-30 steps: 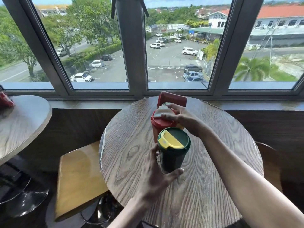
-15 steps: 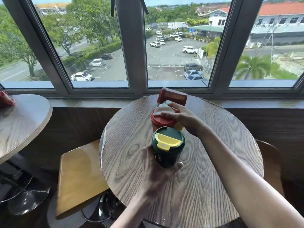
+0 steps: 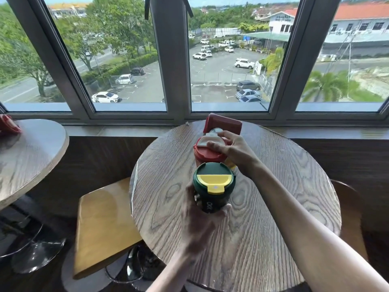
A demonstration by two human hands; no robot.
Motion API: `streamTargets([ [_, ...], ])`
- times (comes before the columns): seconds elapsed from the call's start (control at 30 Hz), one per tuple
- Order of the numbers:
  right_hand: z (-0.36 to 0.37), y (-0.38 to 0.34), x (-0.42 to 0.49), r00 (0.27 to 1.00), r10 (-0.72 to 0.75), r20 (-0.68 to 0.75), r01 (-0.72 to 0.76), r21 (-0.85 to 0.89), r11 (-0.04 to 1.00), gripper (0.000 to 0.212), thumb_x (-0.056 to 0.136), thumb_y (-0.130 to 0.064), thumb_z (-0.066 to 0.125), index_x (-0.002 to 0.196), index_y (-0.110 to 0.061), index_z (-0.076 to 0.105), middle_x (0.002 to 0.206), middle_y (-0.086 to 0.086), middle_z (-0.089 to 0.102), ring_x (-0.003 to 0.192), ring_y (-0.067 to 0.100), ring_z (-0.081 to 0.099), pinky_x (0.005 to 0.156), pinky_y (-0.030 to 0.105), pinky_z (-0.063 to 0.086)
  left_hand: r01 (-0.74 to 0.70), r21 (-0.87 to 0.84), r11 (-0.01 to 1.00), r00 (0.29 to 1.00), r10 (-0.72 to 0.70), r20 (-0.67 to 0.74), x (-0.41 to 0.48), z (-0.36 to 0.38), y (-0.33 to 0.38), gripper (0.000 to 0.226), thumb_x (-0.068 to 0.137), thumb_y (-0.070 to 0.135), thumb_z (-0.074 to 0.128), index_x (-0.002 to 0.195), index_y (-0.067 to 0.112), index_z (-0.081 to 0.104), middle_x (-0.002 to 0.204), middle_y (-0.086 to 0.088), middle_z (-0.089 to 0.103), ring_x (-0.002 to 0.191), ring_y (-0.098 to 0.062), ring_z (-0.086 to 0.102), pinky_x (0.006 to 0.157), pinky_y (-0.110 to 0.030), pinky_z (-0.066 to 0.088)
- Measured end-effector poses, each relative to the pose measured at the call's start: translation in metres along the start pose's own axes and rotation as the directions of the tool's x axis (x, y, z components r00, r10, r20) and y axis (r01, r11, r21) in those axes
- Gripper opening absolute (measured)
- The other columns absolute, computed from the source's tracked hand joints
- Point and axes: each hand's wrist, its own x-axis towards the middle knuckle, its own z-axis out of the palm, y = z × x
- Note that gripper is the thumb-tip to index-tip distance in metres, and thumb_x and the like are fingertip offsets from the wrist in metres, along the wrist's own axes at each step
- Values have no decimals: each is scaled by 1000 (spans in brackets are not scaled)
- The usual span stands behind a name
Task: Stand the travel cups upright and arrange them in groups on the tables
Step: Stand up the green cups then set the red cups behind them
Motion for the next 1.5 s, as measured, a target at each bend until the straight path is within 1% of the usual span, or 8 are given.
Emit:
streamTargets([
  [0.23, 1, 1, 4, 1000, 8, 24, -9, 25, 1000, 44, 83, -26, 78, 123, -12, 65, 116, 21, 71, 88, 22, 71, 77, 35, 57, 13, -7, 1000, 1000, -13, -8, 0, -4, 8, 66, 61, 14, 92, 99, 43, 47, 92, 19, 66, 80, 18, 64, 64, -1, 46],
  [0.43, 0, -2, 2, 997, 20, 73, -24, 49, 999, 41, 86, -21, 76, 124, -11, 64, 115, 19, 71, 88, 19, 69, 74, 26, 56, 16, -65, 998, 1000, -14, 23, 0, -5, 5, 65, 63, 9, 90, 110, 35, 52, 100, 2, 73, 86, -1, 71, 72, -15, 55],
  [0.97, 2, -3, -7, 998, 2, 58, -1, -18, 1000, 44, 92, -37, 66, 128, -12, 62, 117, 13, 68, 92, 12, 68, 72, 16, 53, 7, -96, 995, 986, 9, 165, 5, -12, -3, 69, 64, 28, 80, 117, 50, 43, 121, 1, 60, 114, -18, 60, 98, -49, 49],
  [1.1, -10, -2, -8, 978, -33, -208, 20, -64, 998, 42, 97, -47, 54, 117, -14, 67, 117, 9, 71, 107, 19, 65, 87, 28, 50, -3, -73, 997, 973, 19, 230, 3, -34, -4, 77, 65, 20, 66, 135, 36, 37, 130, 3, 55, 123, -11, 52, 104, -41, 45],
  [1.2, -22, 7, -1, 908, -14, -418, -71, -187, 980, 36, 93, -43, 62, 114, -14, 64, 115, 7, 66, 110, 22, 62, 91, 33, 51, -27, -80, 996, 999, 25, -26, 13, -49, 9, 57, 77, 18, 57, 132, 25, 46, 127, 3, 57, 118, -6, 55, 100, -34, 46],
  [1.27, -27, 16, 6, 907, 97, -409, -219, -263, 939, 55, 85, -52, 67, 124, -14, 59, 121, 7, 62, 115, 24, 59, 100, 43, 49, -32, -168, 985, 991, 10, -131, 34, -52, 26, 39, 86, 15, 53, 125, 20, 53, 118, 3, 60, 113, -11, 57, 90, -29, 50],
  [1.4, -19, 25, 11, 906, 316, -280, -383, -231, 894, 102, 54, -68, 72, 137, -15, 48, 134, 12, 61, 120, 27, 60, 105, 46, 47, -23, -96, 995, 993, 34, 115, 95, -45, 59, 32, 94, 25, 59, 125, 25, 55, 119, 5, 58, 107, -2, 55, 85, -22, 45],
  [1.5, -11, 25, 10, 896, 319, -308, -389, -202, 899, 96, 56, -60, 73, 137, -14, 48, 132, 15, 62, 118, 29, 61, 102, 44, 50, 27, -7, 1000, 948, -23, 318, 123, -34, 67, 46, 82, 44, 67, 125, 37, 55, 127, -2, 59, 111, -15, 61, 90, -30, 53],
])
